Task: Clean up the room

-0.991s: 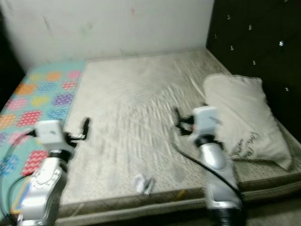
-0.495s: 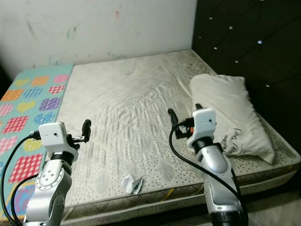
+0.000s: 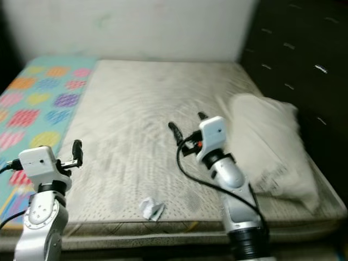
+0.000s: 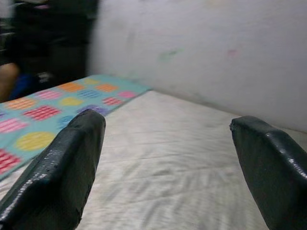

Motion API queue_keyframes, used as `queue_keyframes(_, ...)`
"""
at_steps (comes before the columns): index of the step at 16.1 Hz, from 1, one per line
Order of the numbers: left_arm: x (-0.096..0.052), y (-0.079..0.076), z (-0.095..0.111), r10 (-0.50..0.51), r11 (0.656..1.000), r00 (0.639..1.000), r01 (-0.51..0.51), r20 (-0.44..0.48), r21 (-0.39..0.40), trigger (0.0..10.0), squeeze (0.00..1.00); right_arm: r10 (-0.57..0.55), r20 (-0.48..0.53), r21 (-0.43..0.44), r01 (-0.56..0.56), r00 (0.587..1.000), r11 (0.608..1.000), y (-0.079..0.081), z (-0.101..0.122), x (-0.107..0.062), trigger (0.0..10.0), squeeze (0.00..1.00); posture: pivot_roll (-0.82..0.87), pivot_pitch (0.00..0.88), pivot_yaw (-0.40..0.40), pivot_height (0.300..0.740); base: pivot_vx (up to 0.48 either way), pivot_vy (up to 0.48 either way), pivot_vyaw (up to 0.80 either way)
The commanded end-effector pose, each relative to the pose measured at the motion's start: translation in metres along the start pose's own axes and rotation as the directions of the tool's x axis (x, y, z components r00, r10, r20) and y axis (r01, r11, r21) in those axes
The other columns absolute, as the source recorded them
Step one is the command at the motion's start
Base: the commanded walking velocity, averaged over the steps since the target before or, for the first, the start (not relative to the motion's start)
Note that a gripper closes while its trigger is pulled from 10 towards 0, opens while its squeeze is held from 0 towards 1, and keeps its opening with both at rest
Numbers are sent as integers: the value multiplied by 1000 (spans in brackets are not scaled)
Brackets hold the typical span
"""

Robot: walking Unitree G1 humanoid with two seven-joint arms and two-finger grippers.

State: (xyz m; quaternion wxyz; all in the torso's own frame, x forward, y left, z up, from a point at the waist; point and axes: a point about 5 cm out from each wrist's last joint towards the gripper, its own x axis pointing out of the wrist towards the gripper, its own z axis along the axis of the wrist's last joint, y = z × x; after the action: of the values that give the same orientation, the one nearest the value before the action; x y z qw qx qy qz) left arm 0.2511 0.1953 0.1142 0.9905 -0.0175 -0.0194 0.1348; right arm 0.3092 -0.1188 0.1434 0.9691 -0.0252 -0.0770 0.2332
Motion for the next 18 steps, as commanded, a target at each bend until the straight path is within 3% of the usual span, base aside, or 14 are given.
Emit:
queue_keyframes(1, 0, 2, 4, 8, 1000, 1000, -9, 23, 28, 10000, 0, 13, 24, -15, -13, 1000, 1000, 2, 5, 4, 10000, 0, -73, 0, -31, 740, 0, 0, 800)
queue_keyframes(5, -1, 3, -3, 4, 999, 1000, -4, 1, 49, 10000, 0, -31, 26, -6, 32, 999, 999, 0, 5, -1, 10000, 0, -116, 0, -25, 740, 0, 0, 197)
queue_keyframes(7, 0, -4, -10, -20, 999, 999, 20, -28, 31, 10000, 0, -28, 8, -22, 29, 1000, 999, 0, 2, -8, 10000, 0, -142, 0, -27, 740, 0, 0, 0)
queue_keyframes(11, -4, -15, -18, -108, 994, 991, 107, -78, -21, 10000, 0, -133, -31, -34, 132, 991, 991, -16, -8, -22, 10000, 0, -164, 0, 2, 740, 0, 0, 0)
queue_keyframes(15, -3, -5, -21, -99, 995, 991, 100, -92, 6, 10000, 0, -151, -31, -20, 150, 988, 988, -19, -6, -29, 10000, 0, -171, 0, 13, 740, 0, 0, 0)
queue_keyframes(18, -17, 15, -28, -64, 997, 990, 69, -127, 31, 10000, 0, -164, -95, -53, 160, 982, 986, -27, -13, -60, 10000, 0, -178, 0, 3, 740, 0, 0, 0)
